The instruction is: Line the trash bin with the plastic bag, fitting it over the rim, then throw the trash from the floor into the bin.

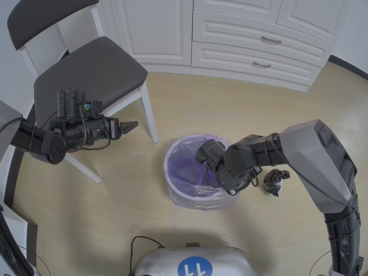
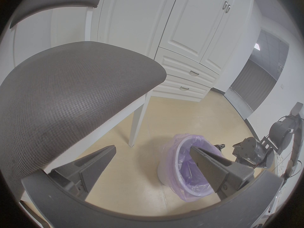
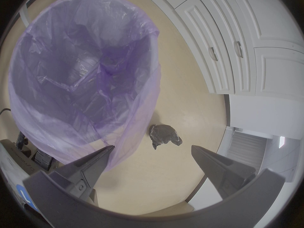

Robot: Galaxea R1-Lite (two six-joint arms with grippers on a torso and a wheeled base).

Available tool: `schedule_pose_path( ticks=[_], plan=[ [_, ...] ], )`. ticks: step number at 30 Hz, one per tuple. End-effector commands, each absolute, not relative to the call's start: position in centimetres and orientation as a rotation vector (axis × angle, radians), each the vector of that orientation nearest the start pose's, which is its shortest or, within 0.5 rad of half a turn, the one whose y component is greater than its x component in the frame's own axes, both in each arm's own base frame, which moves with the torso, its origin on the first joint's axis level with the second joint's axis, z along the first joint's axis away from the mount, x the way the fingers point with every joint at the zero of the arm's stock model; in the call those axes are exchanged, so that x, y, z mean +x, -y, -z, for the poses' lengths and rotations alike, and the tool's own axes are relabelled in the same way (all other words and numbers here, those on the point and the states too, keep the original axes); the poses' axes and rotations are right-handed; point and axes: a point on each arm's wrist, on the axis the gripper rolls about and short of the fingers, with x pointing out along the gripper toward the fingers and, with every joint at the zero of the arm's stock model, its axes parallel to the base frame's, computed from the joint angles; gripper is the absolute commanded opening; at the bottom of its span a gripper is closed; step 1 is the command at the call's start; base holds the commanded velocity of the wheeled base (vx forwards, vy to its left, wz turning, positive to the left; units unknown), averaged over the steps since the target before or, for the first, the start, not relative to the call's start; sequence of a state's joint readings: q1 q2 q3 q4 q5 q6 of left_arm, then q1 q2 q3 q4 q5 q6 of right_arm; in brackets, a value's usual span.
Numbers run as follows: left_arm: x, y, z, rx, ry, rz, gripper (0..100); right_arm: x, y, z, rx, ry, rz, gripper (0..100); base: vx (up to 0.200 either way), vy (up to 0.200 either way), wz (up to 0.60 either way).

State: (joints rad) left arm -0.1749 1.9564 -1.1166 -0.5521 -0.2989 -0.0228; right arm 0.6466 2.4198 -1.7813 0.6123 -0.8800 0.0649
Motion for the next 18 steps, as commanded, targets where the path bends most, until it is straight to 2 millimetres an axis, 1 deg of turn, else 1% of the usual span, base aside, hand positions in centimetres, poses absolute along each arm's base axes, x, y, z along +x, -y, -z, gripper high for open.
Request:
schedule_pose_path(
  ticks=[1,5,10,12,13,14,18],
  plan=[
    [37.7,7.4,-16.8,-0.042,-0.299,0.469,100,35.5,-25.1,-6.6,-0.806,-0.897,0.226,100,0.0,0.0,0.0],
    [37.7,7.4,-16.8,-0.04,-0.299,0.469,100,35.2,-25.2,-6.4,-0.807,-0.898,0.224,100,0.0,0.0,0.0],
    [37.5,7.4,-16.9,-0.04,-0.299,0.47,100,35.0,-25.4,-5.5,-0.801,-0.896,0.219,100,0.0,0.0,0.0],
    [37.5,7.4,-16.9,-0.04,-0.299,0.47,100,34.7,-25.6,-4.8,-0.8,-0.89,0.214,100,0.0,0.0,0.0],
    [37.5,7.4,-16.9,-0.04,-0.299,0.47,100,34.7,-25.6,-4.8,-0.8,-0.89,0.214,100,0.0,0.0,0.0],
    [37.5,7.4,-16.9,-0.04,-0.299,0.47,100,34.7,-25.7,-4.3,-0.793,-0.881,0.212,100,0.0,0.0,0.0],
    [37.5,7.4,-17.0,-0.04,-0.294,0.47,100,34.8,-26.1,-3.1,-0.775,-0.866,0.211,100,0.0,0.0,0.0]
  ],
)
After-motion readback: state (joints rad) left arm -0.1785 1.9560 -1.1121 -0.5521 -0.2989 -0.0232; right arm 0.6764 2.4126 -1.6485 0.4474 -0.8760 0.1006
